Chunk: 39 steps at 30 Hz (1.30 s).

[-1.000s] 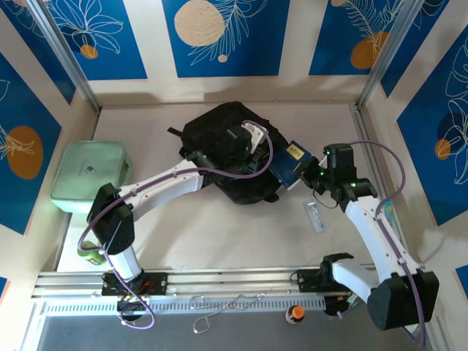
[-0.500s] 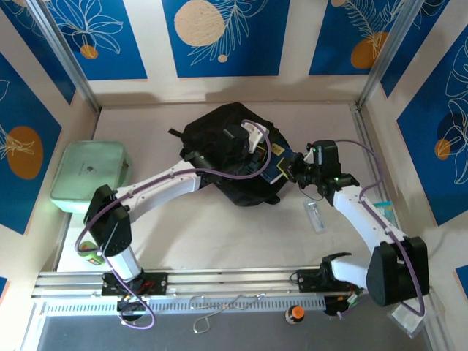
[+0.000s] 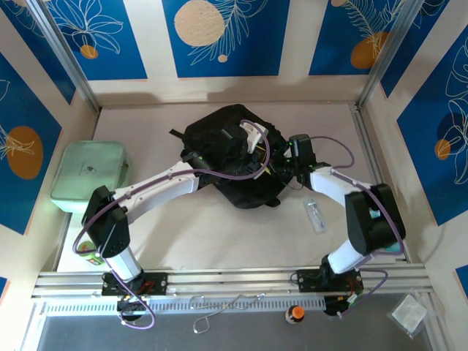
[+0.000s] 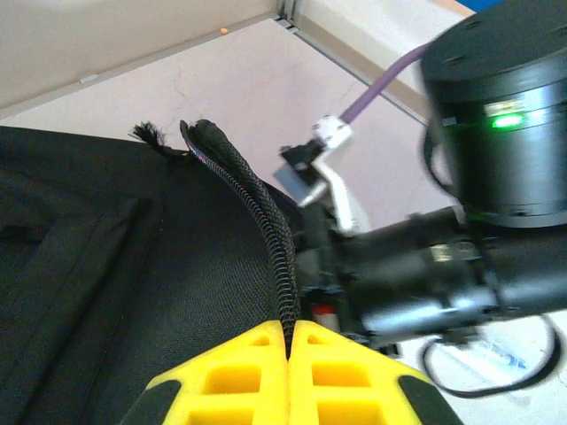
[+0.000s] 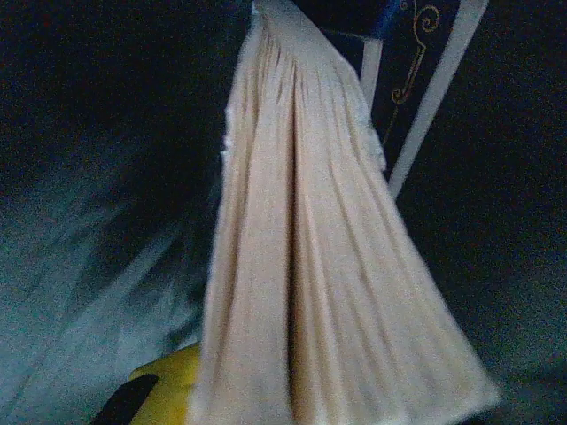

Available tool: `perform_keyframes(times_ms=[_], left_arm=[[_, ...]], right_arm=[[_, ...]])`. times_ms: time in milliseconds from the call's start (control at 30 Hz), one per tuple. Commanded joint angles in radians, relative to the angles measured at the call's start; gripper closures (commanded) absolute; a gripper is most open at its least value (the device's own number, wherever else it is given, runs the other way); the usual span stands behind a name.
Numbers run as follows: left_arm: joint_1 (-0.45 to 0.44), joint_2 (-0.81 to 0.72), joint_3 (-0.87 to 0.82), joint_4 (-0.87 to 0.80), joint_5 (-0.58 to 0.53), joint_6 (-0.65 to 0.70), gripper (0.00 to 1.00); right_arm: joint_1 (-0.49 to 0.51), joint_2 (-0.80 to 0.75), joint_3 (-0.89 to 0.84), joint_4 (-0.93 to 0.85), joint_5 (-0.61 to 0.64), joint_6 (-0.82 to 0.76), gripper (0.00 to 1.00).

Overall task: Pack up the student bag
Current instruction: Place the book in the student bag.

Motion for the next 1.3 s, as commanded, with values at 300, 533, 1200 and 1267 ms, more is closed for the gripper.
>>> perform_keyframes(times_ms=[300, 533, 1200, 1267], left_arm=[[0.001, -0.052, 0.003, 0.059, 0.029, -0.024, 1.00], [0.001, -0.051, -0.005, 0.065, 0.025, -0.024, 1.00], [0.007, -0.054, -0.008, 0.044, 0.035, -0.035, 1.00], [0.007, -0.052, -0.009, 0.040, 0.027, -0.038, 1.00]], right_arm=[[0.028, 0.281, 0.128, 0.176, -0.023, 0.163, 0.77], [0.029, 0.145, 0.030, 0.037, 0.030, 0.106, 0.57], [0.045, 0.281, 0.181, 0.039, 0.018, 0.040, 0.89], [0.045, 0.253, 0.155, 0.049, 0.023, 0.039, 0.88]])
